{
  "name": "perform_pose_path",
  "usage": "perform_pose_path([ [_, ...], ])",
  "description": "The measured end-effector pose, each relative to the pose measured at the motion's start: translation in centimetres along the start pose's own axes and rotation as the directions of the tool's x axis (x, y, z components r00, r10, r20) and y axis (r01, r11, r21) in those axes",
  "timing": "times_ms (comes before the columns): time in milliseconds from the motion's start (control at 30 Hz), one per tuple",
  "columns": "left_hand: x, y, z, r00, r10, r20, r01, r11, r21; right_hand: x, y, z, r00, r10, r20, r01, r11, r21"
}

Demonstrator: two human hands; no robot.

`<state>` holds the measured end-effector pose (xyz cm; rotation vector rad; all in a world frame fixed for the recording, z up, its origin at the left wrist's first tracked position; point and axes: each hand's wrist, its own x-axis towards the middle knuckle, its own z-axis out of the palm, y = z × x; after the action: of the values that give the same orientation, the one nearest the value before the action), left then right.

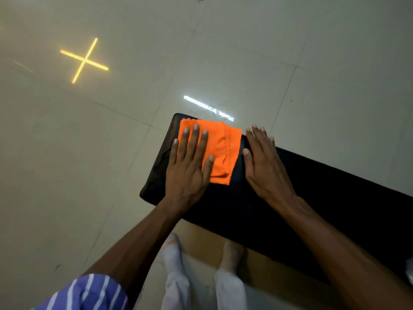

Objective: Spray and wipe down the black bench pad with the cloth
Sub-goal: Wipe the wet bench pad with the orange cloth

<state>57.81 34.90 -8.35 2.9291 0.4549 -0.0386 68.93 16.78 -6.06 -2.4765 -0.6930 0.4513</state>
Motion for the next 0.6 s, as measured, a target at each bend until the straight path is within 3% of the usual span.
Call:
perform_pose_path([
  [133,3.2,-0.6,0.0,0.994,-0.113,-0.009,0.113,0.994,-0.014,1.0,0.0,0.1,1.000,-0.007,0.022,0.008,0.998,-0.059],
  [400,-2.9,-1.2,-0.9,0.990,-0.133,0.051,0.136,0.988,-0.067,0.3,-1.3,0.4,0.995,-0.038,0.094,0.053,0.986,-0.159],
  [600,-0.4,0.1,-1.1,0.989,-0.138,0.044,0.142,0.984,-0.111,0.2,-1.8,1.7,0.998,-0.047,0.039,0.055,0.968,-0.246],
])
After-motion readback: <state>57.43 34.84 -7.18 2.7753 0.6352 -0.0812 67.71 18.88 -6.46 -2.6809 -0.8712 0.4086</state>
